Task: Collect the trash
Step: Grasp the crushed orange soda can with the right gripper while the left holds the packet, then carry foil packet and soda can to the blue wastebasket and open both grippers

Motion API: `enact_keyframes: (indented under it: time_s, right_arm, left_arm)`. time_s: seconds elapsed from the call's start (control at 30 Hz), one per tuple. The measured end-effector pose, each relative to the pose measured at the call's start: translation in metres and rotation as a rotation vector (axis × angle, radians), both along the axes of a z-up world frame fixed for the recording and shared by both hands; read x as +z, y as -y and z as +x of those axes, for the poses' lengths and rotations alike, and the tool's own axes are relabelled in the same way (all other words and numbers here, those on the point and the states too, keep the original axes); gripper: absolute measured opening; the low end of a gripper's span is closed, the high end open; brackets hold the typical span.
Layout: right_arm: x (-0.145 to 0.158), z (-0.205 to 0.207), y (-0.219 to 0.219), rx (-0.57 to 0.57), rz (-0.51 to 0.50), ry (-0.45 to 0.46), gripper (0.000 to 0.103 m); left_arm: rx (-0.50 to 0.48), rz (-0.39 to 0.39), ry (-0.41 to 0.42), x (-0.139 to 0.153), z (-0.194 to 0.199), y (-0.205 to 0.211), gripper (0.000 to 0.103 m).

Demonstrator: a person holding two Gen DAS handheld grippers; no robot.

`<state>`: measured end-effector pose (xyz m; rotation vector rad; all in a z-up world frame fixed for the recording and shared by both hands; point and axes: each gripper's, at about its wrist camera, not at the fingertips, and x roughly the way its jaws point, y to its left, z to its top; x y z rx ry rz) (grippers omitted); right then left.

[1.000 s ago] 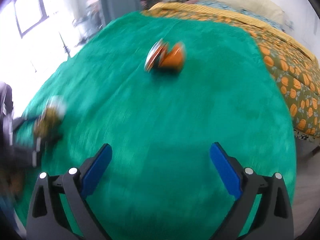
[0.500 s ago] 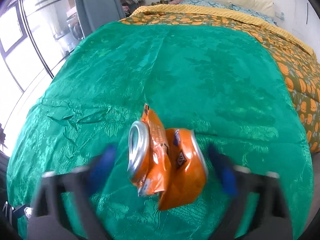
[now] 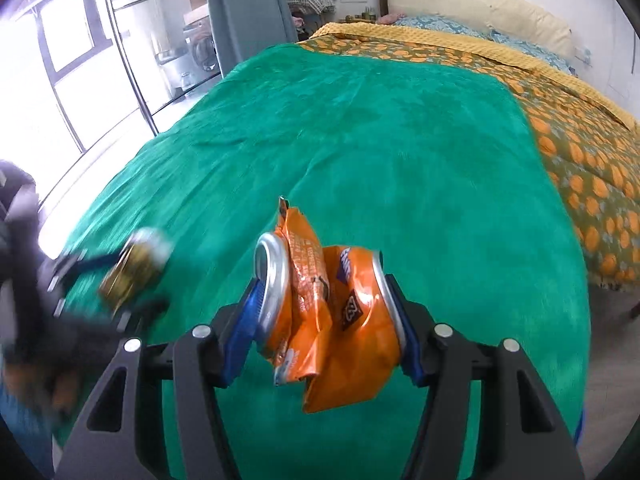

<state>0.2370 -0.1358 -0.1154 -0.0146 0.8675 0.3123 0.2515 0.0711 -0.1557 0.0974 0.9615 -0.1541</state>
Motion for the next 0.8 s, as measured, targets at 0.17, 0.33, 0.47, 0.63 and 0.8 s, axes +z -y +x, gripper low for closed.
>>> enact_keyframes:
  time_s: [0.17, 0.33, 0.47, 0.63, 0.8]
  right_arm:
    - [-0.015, -0.042, -0.004, -0.031, -0.041, 0.015, 0.060]
    - [-0.034, -0.047, -0.007, -0.045, -0.046, -0.017, 0.067]
    - [-0.033, -0.047, -0.002, -0.050, -0.025, -0.021, 0.077]
    - [-0.032, -0.052, 0.002, -0.054, 0.001, -0.035, 0.077]
    - [-0.029, -0.051, 0.000, -0.032, 0.014, -0.048, 0.061]
  left_arm:
    - [0.001, 0.004, 0.001, 0.000, 0.000, 0.000, 0.098]
    - [0.001, 0.004, 0.001, 0.000, 0.000, 0.000, 0.098]
    - [0.001, 0.005, 0.002, 0.000, 0.000, 0.000, 0.098]
    - [0.001, 0.007, 0.003, 0.000, -0.002, 0.001, 0.098]
    - [0.002, 0.015, 0.009, 0.001, -0.005, 0.001, 0.097]
